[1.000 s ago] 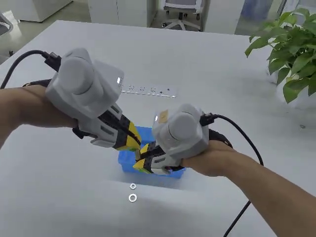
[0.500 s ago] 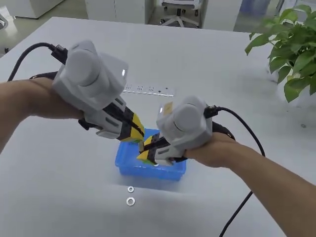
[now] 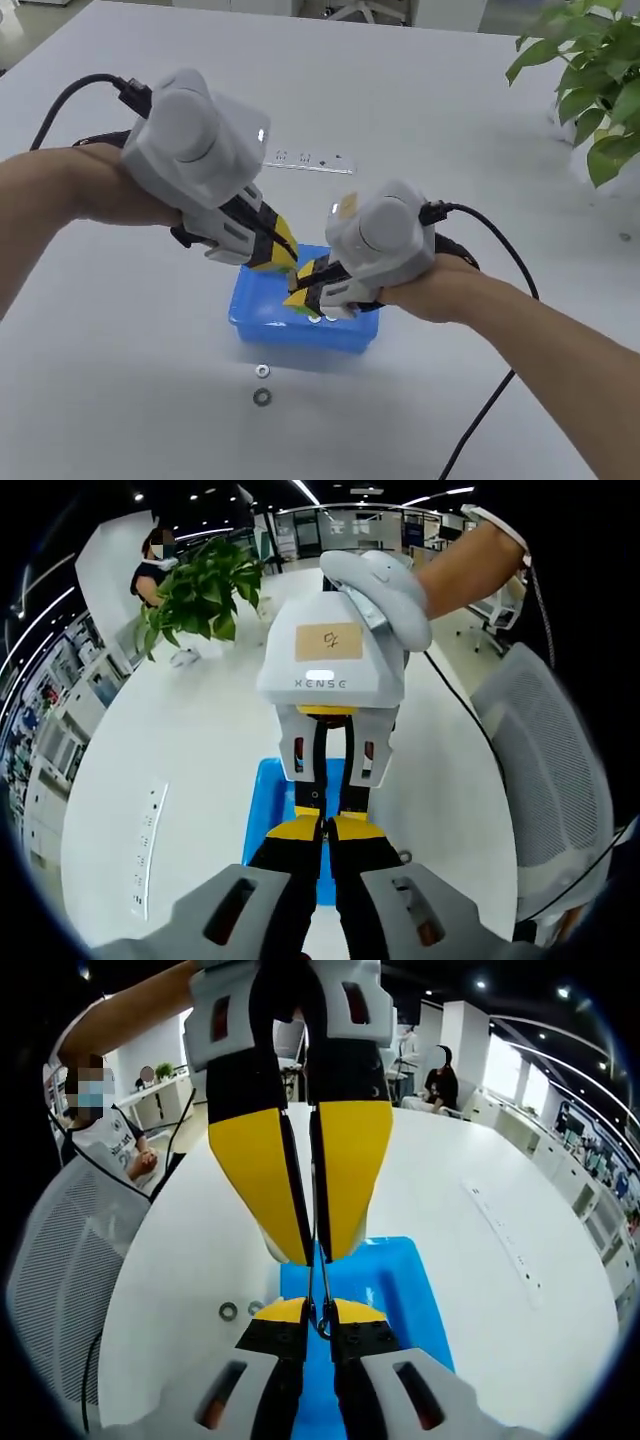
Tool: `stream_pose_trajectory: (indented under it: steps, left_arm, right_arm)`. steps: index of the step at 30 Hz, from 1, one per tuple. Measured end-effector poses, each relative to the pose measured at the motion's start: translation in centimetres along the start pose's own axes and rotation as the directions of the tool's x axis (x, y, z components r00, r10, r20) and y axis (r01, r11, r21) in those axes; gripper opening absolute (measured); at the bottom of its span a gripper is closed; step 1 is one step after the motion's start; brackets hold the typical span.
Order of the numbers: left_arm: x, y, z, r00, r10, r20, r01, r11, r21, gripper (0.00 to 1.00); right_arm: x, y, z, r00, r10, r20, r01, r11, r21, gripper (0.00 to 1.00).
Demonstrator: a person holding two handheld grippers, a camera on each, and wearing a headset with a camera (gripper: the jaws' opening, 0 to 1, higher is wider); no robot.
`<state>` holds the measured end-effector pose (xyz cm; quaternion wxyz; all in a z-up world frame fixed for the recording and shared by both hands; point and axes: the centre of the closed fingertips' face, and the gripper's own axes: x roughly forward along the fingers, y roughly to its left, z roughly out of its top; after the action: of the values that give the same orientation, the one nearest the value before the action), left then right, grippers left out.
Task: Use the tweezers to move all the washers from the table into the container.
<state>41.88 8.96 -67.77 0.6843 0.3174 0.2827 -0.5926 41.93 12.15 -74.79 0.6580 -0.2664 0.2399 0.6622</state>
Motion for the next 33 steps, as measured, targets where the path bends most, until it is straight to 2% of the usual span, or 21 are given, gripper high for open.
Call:
stream_pose_trajectory:
  steps: [14,33]
  left_arm:
    - [1.9,1.1,-1.6,0.9999,-0.013,0.008,0.014,0.999,-0.032,0.06]
    - [2.7,0.8,-2.8,0.9997,-0.024,0.005,0.025,0.998,-0.051,0.06]
  right_arm:
    - [1.6,-1.0,-1.7,0.9998,0.014,-0.012,-0.014,1.000,0.027,0.09]
    - [3.0,-0.8,-2.7,0.9987,0.037,-0.035,-0.036,0.999,0.031,0.10]
